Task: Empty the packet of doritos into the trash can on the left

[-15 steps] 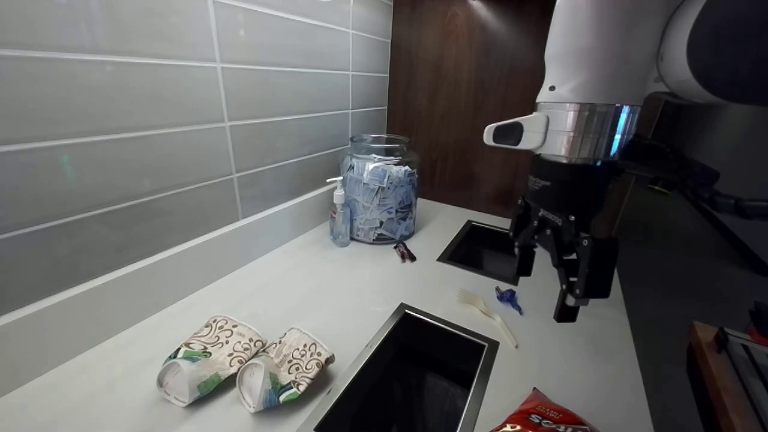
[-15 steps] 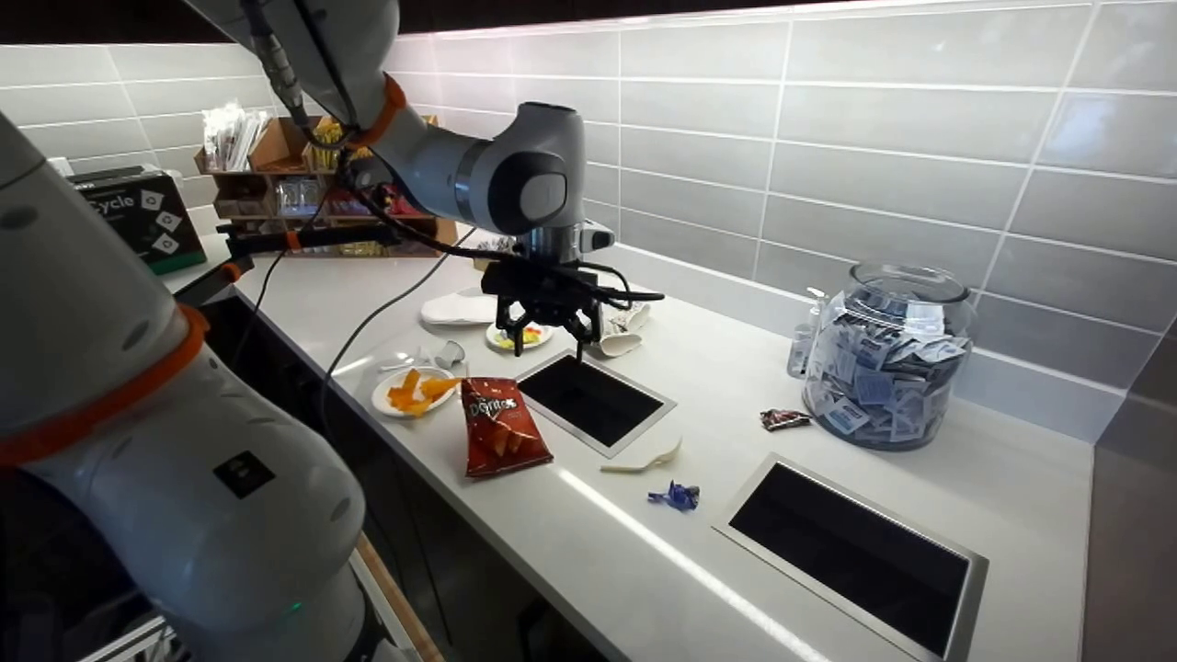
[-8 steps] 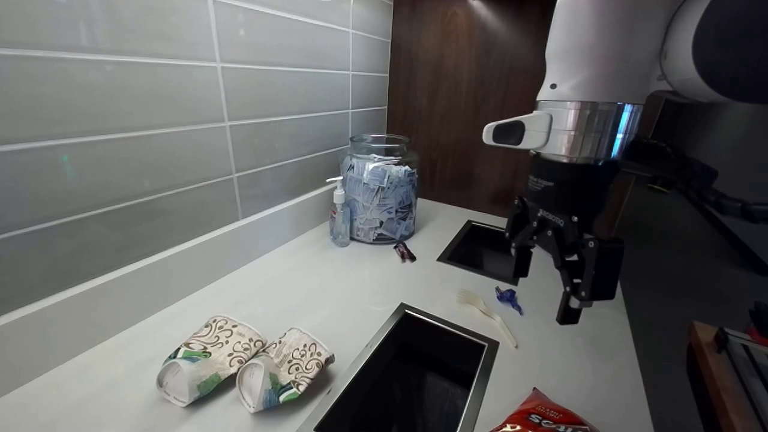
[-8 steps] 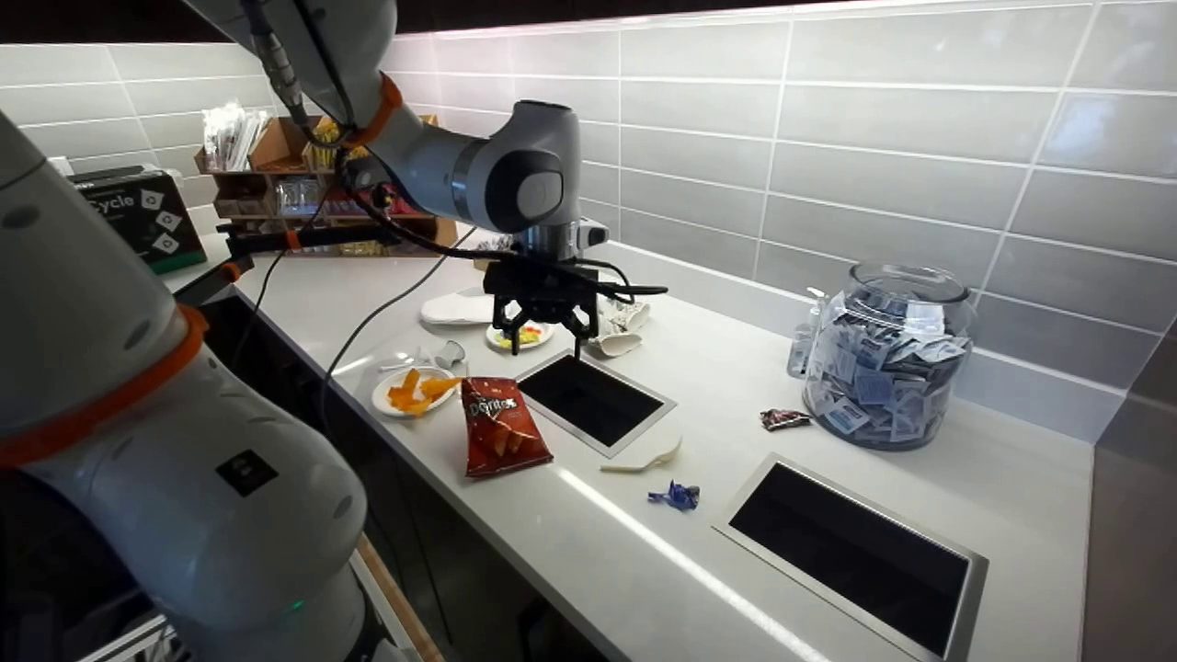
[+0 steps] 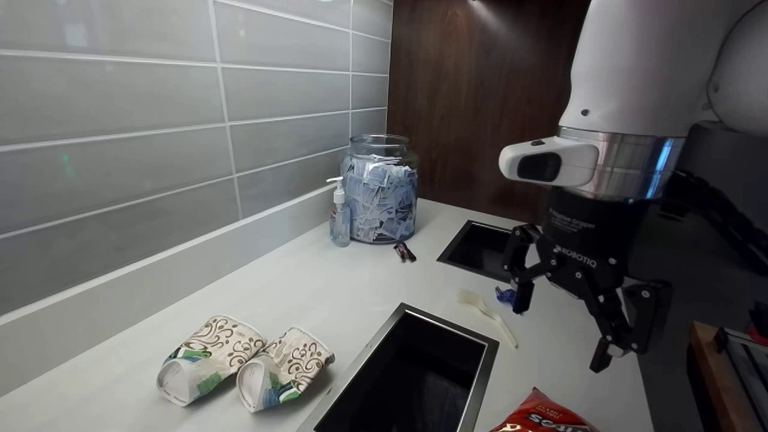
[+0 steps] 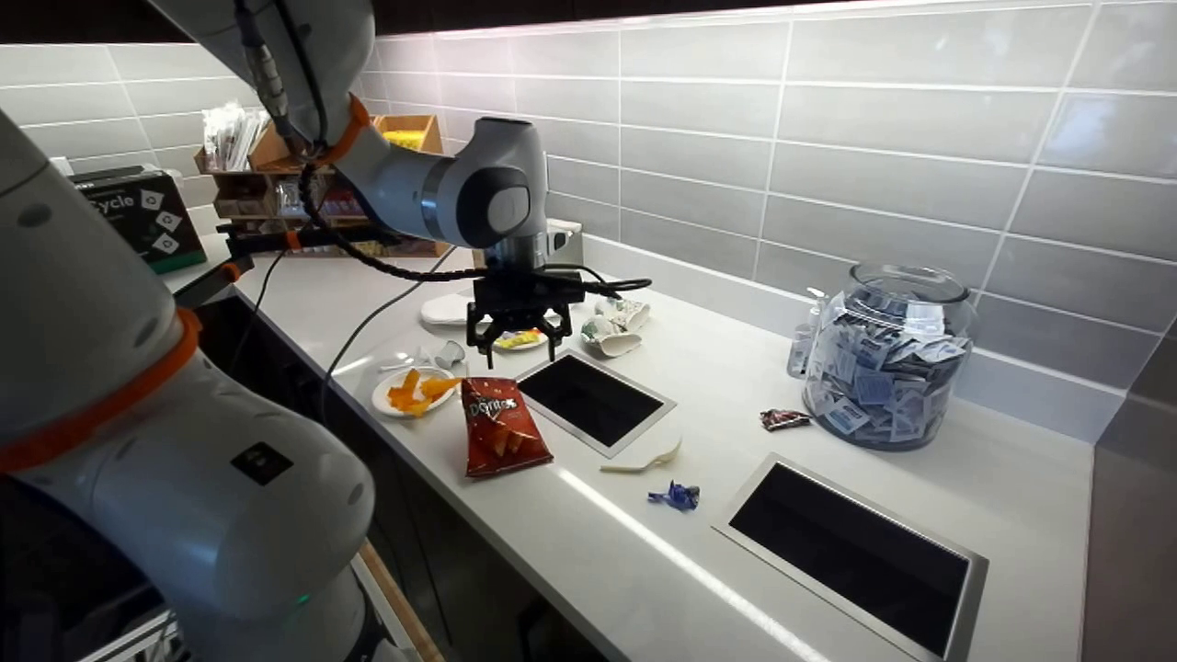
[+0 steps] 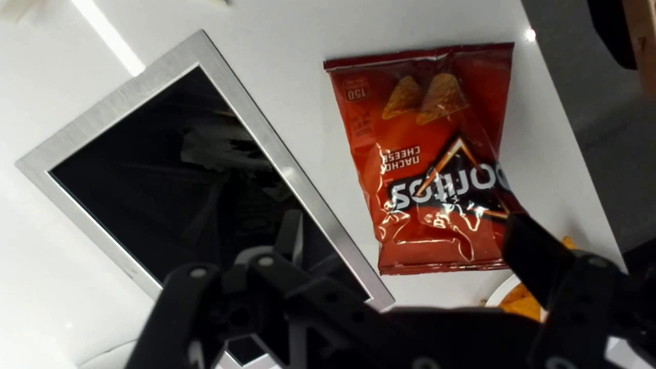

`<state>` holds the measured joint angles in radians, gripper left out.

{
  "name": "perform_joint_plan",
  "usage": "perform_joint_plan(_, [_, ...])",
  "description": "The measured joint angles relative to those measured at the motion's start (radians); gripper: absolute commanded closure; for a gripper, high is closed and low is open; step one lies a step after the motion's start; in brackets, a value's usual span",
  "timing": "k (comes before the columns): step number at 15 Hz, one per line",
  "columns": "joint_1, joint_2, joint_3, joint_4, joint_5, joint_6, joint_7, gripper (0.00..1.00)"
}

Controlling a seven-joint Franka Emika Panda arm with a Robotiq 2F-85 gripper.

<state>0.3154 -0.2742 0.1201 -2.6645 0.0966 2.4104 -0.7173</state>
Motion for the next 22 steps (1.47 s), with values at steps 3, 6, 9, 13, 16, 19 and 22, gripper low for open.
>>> perform_joint_plan(3, [0.021,0.000,0.003,-0.050,0.000,0.076,-0.059,0.00])
perform_joint_plan(6, [0.040,0.006,0.002,-0.098,0.004,0.169,-0.114,0.00])
perform_joint_plan(9, [0.065,0.034,-0.002,-0.093,0.031,0.200,-0.171,0.00])
perform_joint_plan(13, [0.079,0.076,-0.008,-0.092,0.087,0.200,-0.236,0.00])
perform_joint_plan(16, [0.078,0.094,-0.010,-0.091,0.110,0.199,-0.260,0.00])
perform_joint_plan(19, [0.078,0.108,-0.011,-0.091,0.146,0.199,-0.306,0.00])
perform_joint_plan(22, [0.078,0.131,-0.010,-0.091,0.194,0.199,-0.376,0.00])
